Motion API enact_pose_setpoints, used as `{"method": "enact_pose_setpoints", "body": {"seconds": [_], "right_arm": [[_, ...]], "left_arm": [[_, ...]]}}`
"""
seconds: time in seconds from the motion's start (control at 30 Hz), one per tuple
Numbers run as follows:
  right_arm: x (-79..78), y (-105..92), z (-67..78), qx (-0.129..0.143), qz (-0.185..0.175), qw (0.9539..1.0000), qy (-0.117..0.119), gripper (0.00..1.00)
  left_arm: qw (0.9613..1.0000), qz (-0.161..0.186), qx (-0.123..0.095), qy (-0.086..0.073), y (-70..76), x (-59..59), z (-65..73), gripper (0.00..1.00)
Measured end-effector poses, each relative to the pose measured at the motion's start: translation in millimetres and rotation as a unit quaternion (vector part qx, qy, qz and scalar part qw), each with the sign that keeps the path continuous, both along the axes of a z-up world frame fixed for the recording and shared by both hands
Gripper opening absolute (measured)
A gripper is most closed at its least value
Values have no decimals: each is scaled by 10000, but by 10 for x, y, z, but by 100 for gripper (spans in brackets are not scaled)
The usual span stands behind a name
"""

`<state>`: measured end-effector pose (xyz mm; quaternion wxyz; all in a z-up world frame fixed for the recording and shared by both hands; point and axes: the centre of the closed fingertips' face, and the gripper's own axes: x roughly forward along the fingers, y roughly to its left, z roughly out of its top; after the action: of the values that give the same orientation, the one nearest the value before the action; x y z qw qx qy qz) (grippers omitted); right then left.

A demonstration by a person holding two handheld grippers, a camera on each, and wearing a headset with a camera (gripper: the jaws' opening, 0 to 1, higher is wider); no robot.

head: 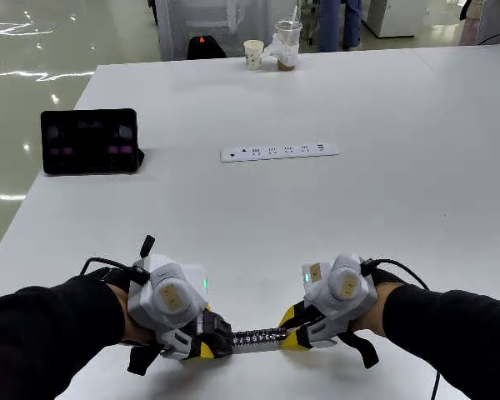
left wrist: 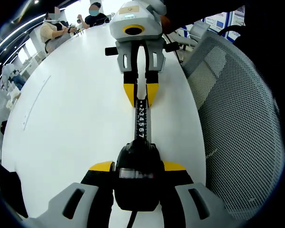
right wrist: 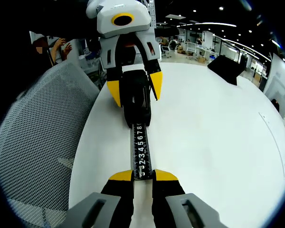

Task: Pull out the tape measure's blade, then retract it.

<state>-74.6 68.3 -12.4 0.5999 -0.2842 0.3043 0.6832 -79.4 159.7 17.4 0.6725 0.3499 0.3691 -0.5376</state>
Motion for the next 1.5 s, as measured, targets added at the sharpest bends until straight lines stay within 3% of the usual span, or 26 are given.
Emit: {"method": "enact_pose_setpoints", "body": {"seconds": [1.5], "right_arm": [[-8, -162, -7, -19, -85, 9999, 70, 11]], "left_arm": [[9999, -76, -70, 12, -30, 1, -10, 32]]}}
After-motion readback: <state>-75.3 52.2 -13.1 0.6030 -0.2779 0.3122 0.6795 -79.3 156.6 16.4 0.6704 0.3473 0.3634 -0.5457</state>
